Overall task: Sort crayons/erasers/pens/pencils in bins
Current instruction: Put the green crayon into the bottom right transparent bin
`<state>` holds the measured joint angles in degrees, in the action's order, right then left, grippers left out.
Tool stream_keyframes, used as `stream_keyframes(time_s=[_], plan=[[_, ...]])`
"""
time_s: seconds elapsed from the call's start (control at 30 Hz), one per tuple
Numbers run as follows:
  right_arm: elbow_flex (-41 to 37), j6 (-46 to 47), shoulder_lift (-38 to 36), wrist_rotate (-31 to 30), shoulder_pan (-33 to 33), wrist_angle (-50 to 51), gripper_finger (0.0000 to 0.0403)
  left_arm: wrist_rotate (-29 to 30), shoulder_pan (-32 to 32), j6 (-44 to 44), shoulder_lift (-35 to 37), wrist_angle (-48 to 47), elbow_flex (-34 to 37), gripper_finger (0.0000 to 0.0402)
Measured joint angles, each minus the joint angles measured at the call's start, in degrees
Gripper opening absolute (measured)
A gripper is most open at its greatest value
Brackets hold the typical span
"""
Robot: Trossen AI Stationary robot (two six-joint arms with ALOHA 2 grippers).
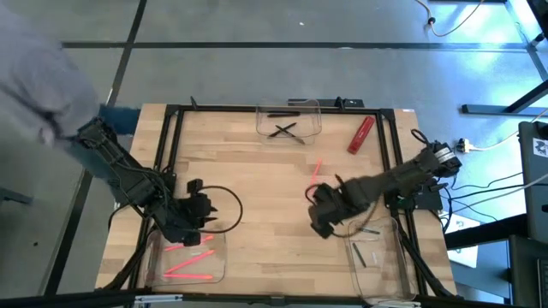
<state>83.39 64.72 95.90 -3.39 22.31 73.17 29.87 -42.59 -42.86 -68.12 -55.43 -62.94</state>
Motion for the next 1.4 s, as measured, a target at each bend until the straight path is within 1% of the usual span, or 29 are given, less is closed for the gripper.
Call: stream_keyframes(time_s=[0.17, 0.3, 0.4, 0.53, 0.7, 0.87, 1.0, 1.1, 1.27, 1.4], plan=[[3.5, 13.1, 0.0, 0.8, 8.5, 5.8, 0.0037, 2.3, 0.7, 11.4, 0.0, 7.9, 0.0, 0.0095], [4.5, 23.6, -0.1, 4.7, 15.0, 6.7, 0.0037, 2.6, 2.4, 17.1, 0.0, 11.7, 0.0, 0.0095], [4.6, 31.8, -0.1, 6.8, 19.6, 6.6, 0.0037, 2.5, 3.7, 19.0, 0.0, 12.3, 0.0, 0.0095], [4.5, 41.3, -0.1, 7.6, 24.9, 6.5, 0.0037, 2.5, 5.1, 19.5, 0.0, 12.4, 0.0, 0.0095], [0.8, 51.4, -0.1, 7.8, 29.2, 5.5, 0.0037, 2.5, 5.7, 19.6, 0.0, 12.4, 0.0, 0.0095], [-5.5, 55.0, -0.1, 9.4, 30.3, 0.3, 0.0037, 2.4, 5.7, 19.6, 0.0, 12.4, 0.0, 0.0095], [-10.7, 55.0, -0.1, 9.8, 30.3, -4.9, 0.0037, 2.4, 5.7, 19.6, 0.0, 12.4, 0.0, 0.0095], [-14.1, 54.8, -0.1, 11.3, 30.0, -8.4, 0.0037, 2.1, 5.7, 19.6, 0.0, 12.5, 0.0, 0.0095], [-17.9, 55.0, -0.1, 12.1, 29.9, -11.0, 0.0037, 2.0, 5.7, 19.6, 0.0, 12.6, 0.0, 0.0095], [-19.0, 55.0, 0.0, 12.1, 29.8, -11.5, 0.0037, 2.0, 5.7, 19.5, 0.0, 12.6, 0.0, 0.0095]])
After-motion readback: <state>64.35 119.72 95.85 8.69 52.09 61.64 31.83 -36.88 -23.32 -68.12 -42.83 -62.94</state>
